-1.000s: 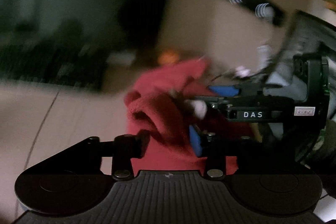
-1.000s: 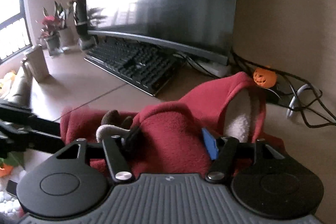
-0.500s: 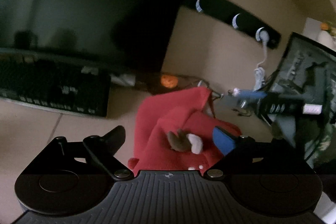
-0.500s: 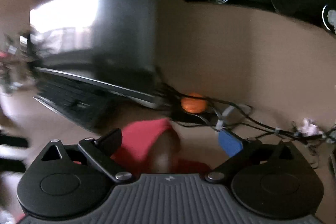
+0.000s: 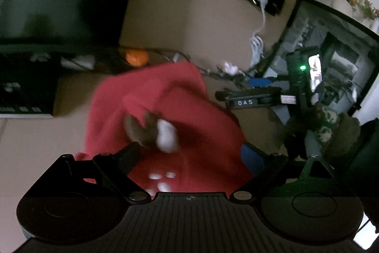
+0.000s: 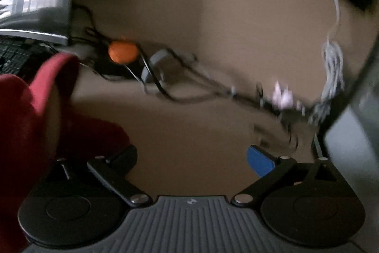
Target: Fold clothes
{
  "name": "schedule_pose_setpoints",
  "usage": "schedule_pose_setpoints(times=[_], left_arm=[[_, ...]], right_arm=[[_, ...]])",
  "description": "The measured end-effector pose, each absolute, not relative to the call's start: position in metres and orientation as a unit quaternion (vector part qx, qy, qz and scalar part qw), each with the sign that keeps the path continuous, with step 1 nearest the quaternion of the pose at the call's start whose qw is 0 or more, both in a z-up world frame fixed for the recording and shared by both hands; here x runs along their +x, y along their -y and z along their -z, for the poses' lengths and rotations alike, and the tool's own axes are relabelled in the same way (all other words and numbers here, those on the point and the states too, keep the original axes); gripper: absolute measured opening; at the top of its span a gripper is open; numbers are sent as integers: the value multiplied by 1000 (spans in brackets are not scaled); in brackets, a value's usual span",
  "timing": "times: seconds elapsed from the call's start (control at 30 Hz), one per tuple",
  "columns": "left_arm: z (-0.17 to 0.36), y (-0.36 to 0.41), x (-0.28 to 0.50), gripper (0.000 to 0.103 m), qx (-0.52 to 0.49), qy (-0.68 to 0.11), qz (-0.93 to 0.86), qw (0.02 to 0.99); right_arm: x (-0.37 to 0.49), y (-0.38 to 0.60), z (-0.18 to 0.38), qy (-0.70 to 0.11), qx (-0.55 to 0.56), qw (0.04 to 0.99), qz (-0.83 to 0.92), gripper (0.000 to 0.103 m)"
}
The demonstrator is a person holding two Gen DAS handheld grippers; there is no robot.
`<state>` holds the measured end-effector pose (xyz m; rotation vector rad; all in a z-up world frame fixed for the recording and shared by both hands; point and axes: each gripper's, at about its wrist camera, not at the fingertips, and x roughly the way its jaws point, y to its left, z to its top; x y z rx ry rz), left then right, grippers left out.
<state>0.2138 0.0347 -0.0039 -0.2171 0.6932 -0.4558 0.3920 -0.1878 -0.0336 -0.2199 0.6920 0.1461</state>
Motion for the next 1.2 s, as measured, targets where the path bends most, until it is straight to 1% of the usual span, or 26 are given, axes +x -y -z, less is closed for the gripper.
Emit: schedule_pose_setpoints(times=[0.13, 0.27, 0.43, 0.5, 0.6, 0.73, 0.8, 0.9, 0.97, 1.07, 1.2], left_arm=[[12, -21, 213, 96, -82, -353, 220, 906], [4, -22, 203, 95, -76, -361, 226, 902], [4, -27, 177, 96, -45, -390, 219, 893], [9, -30, 170, 96, -37, -412, 211, 886], [19, -28, 162, 96, -36, -442, 212, 871], [44, -9, 151, 95, -24, -476, 229, 849], [56, -3, 147, 96, -13, -475, 222, 851], [65, 1, 144, 99, -11, -467, 213, 858], [66, 3, 143, 101, -11, -463, 210, 861], [66, 5, 141, 102, -2, -460, 209, 863], [50, -9, 142, 102, -35, -458, 221, 860]], right_arm=[[375, 203, 8, -297, -12, 947, -118, 98], [374, 181, -14, -262, -17, 948, -180, 98], [392, 149, -16, -259, -32, 943, -208, 98], [406, 139, -3, -274, -55, 938, -204, 99], [428, 133, 31, -305, -109, 934, -152, 99], [440, 154, 73, -361, -62, 920, -138, 100], [438, 163, 83, -365, -33, 921, -131, 102], [435, 164, 87, -355, -36, 925, -126, 102], [436, 161, 85, -353, -52, 925, -128, 102], [431, 169, 66, -353, -41, 926, -127, 102], [401, 203, 28, -331, 39, 931, -151, 103]])
